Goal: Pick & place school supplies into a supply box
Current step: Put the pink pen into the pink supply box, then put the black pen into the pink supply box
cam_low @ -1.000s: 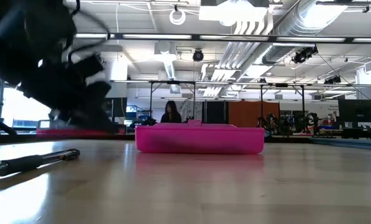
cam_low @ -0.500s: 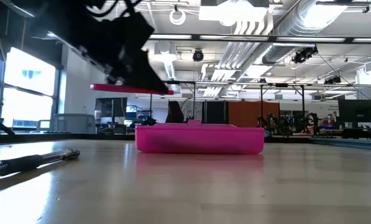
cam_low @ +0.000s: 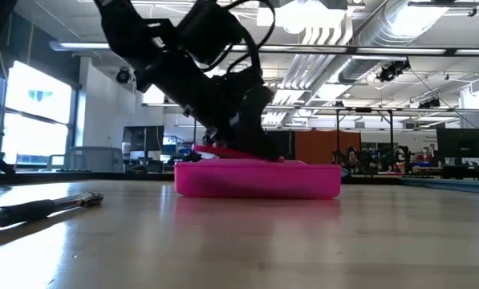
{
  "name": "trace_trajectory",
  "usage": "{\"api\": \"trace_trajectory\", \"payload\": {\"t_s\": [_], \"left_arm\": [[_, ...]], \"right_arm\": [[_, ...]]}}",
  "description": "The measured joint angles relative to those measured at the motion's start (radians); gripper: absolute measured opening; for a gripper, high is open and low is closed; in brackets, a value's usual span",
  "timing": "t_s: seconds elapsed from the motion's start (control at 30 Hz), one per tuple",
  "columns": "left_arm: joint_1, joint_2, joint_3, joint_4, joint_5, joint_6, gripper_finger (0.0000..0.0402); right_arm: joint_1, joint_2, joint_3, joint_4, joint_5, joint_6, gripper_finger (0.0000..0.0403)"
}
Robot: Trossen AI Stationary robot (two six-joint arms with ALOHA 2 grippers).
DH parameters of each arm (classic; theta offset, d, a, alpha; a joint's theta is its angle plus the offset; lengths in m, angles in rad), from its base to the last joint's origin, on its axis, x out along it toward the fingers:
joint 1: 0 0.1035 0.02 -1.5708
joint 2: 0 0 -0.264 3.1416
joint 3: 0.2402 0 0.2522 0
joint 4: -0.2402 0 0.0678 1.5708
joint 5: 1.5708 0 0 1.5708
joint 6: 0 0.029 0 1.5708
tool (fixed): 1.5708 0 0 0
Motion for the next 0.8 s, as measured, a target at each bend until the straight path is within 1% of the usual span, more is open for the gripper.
{"api": "trace_trajectory", "payload": {"t_s": [0.1,0.23,0.33,0.4,0.47,0.57,0.6,0.67,0.73,0.8], "left_arm": [[0.020,0.034,0.039,-0.002,0.014,0.007,0.0096],[0.039,0.042,0.070,-0.055,0.032,0.011,0.0109],[0.044,0.037,0.085,-0.097,0.046,0.012,0.0117],[0.044,0.010,0.089,-0.172,0.052,0.012,0.0118],[0.040,-0.014,0.120,-0.215,0.064,0.011,0.0117],[0.024,-0.084,0.154,-0.436,0.082,-0.015,0.0111],[0.015,-0.095,0.172,-0.491,0.101,-0.046,0.0109],[-0.001,-0.142,0.193,-0.703,0.149,-0.118,0.0105],[-0.033,-0.171,0.225,-0.826,0.201,-0.190,0.0101],[-0.082,-0.207,0.224,-0.963,0.227,-0.249,0.0097]], "right_arm": [[0.000,0.000,0.001,0.013,0.000,0.000,0.0126],[0.000,0.000,0.001,0.029,0.001,0.000,0.0126],[0.000,0.000,0.001,0.050,0.004,0.000,0.0126],[-0.004,0.000,0.001,0.070,0.014,0.000,0.0126],[-0.007,0.000,0.001,0.081,0.021,0.000,0.0126],[-0.013,0.000,0.001,0.080,0.016,0.000,0.0126],[-0.014,0.000,0.001,0.076,0.014,0.000,0.0126],[-0.013,0.000,0.001,0.064,0.019,0.000,0.0126],[-0.013,0.000,0.001,0.049,0.028,0.000,0.0126],[-0.013,0.000,0.001,0.046,0.029,0.000,0.0126]]}}
